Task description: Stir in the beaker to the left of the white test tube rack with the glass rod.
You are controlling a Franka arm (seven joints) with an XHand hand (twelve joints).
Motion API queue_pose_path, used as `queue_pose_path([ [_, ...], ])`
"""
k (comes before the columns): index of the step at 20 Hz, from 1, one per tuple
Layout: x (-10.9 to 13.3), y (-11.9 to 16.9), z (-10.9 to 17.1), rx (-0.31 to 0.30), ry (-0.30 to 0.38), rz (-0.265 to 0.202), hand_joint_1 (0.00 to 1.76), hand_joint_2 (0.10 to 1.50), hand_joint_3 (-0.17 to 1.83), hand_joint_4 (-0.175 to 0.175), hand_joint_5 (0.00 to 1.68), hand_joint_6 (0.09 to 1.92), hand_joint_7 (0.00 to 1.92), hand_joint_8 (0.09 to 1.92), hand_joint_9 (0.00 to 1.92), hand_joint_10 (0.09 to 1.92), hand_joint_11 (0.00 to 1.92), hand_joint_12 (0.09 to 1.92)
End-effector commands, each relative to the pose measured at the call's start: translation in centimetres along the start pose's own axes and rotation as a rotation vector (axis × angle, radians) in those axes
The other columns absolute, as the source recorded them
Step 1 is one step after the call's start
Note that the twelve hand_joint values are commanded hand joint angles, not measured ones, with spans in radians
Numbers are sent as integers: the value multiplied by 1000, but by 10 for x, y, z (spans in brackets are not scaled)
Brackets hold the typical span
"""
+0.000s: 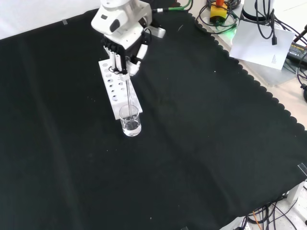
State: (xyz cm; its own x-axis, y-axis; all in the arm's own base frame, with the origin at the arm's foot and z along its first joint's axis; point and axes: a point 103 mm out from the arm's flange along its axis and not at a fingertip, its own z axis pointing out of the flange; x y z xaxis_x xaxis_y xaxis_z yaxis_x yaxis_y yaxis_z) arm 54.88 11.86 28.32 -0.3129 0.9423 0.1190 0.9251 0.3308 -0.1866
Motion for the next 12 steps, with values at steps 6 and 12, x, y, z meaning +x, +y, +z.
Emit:
queue_pose_path([
  [6, 6, 14, -2, -3, 2, -10, 1316, 1093, -175, -175, 1410, 87, 1179, 1005, 1548, 869, 1639, 522],
  [12, -1, 20, 0, -21, -3, -17, 1316, 1093, -175, -175, 1410, 87, 1180, 1004, 1547, 870, 1638, 523],
])
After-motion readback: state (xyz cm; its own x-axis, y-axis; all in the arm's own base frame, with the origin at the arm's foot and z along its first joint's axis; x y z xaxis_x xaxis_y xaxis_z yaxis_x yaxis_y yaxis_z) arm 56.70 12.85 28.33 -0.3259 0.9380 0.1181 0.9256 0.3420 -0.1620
